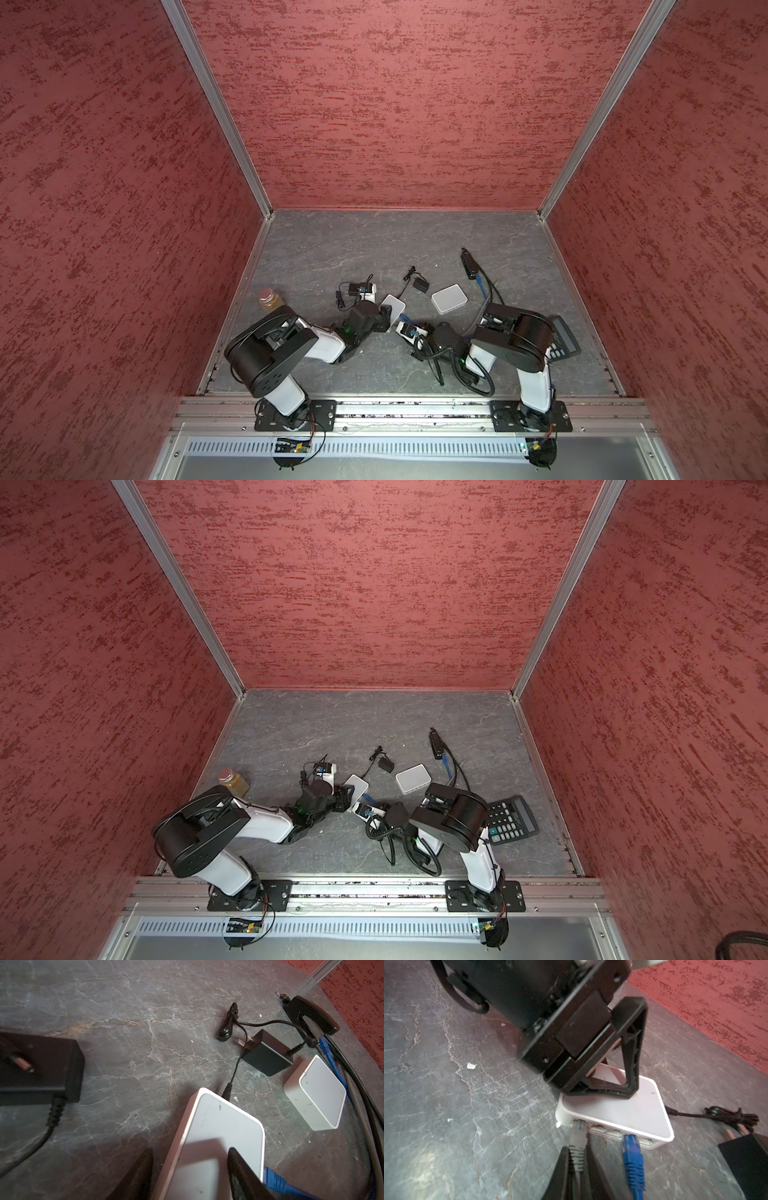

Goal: Insert the plug into the switch port

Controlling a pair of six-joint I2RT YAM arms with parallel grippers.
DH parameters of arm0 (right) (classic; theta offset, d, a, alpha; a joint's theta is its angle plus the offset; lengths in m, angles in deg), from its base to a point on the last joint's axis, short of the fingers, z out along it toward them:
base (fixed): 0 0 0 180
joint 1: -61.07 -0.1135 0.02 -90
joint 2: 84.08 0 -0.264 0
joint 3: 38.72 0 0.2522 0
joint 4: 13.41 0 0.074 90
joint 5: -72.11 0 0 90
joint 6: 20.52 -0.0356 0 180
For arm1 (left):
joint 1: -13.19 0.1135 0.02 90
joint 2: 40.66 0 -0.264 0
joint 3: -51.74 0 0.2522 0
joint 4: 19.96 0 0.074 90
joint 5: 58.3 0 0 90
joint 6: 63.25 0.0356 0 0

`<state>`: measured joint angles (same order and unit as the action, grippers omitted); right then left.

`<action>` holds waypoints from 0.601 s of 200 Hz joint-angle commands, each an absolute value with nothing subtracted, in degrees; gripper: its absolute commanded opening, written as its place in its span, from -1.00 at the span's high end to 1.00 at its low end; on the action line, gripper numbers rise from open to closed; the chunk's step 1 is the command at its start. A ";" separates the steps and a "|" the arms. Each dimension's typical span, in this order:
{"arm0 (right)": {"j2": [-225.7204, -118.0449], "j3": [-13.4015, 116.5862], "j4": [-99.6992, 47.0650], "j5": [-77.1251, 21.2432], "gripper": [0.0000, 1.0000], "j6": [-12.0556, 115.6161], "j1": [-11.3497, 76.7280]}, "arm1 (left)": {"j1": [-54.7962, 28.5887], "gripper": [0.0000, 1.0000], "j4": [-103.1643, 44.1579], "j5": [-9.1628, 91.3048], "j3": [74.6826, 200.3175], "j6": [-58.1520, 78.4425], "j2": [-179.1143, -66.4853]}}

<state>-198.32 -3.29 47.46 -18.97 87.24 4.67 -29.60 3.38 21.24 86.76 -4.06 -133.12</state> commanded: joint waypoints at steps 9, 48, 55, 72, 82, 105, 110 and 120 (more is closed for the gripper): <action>-198.52 7.03 55.41 -24.13 1.00 89.12 3.35 | -38.82 -0.11 6.89 47.95 89.42 -8.93 -134.94; -198.51 5.14 55.29 -23.01 1.00 89.43 3.42 | -37.71 -0.13 3.00 43.70 88.06 -8.23 -131.62; -198.52 4.51 55.42 -22.84 1.00 89.43 3.53 | -37.17 -0.13 1.66 42.90 87.79 -7.99 -130.71; -198.80 2.89 55.63 -22.80 1.00 88.21 4.13 | -35.55 -0.16 -3.06 39.86 87.65 -7.22 -127.84; -198.95 1.88 56.11 -22.80 1.00 87.48 4.42 | -34.79 -0.17 -5.83 37.33 87.65 -6.75 -125.70; -198.57 0.58 54.89 -23.27 1.00 85.60 5.32 | -32.80 -0.27 -13.99 32.09 87.56 -5.73 -120.74; -198.32 0.52 54.23 -23.13 1.00 85.36 5.41 | -32.28 -0.31 -14.95 31.36 87.56 -5.48 -119.75; -197.84 0.61 52.59 -23.22 1.00 85.06 5.68 | -31.10 -0.39 -16.42 30.45 87.56 -4.95 -118.07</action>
<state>-198.56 -2.87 47.14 -20.81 86.76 5.26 -29.80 -12.34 21.66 86.82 -4.30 -122.22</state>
